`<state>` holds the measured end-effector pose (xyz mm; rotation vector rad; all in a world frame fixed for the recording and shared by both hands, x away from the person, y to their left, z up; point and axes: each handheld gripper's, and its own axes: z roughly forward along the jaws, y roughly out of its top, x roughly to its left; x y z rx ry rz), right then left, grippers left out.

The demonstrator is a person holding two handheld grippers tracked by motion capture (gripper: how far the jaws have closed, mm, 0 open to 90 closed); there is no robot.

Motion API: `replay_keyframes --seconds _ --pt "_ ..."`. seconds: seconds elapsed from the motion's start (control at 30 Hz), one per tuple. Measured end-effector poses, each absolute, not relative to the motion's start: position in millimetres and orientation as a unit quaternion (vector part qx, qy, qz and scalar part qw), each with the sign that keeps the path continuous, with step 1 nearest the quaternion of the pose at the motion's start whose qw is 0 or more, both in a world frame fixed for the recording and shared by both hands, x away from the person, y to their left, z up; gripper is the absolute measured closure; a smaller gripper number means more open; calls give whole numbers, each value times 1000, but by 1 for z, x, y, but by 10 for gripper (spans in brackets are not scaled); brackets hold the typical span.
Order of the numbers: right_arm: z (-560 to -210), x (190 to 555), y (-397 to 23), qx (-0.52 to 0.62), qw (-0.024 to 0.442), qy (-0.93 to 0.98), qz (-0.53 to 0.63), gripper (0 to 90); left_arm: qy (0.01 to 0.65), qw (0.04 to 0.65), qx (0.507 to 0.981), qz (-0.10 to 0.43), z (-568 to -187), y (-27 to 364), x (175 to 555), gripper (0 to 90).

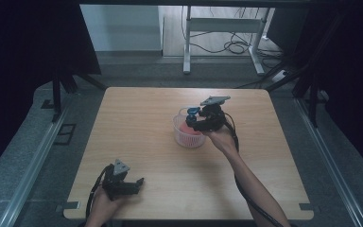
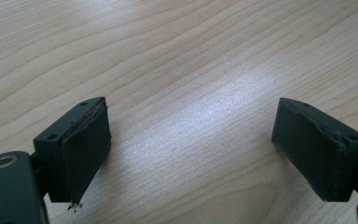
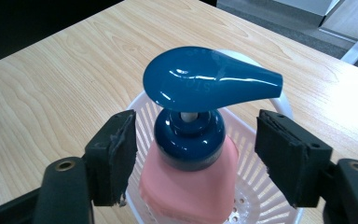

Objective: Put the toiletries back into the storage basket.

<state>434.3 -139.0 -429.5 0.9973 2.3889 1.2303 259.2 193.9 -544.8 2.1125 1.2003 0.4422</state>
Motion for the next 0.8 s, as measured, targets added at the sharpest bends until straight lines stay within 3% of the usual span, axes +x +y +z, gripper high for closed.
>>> replay_keyframes --seconds 0.8 --pt "-424 419 -147 330 131 835 421 228 459 330 807 169 -545 194 259 113"
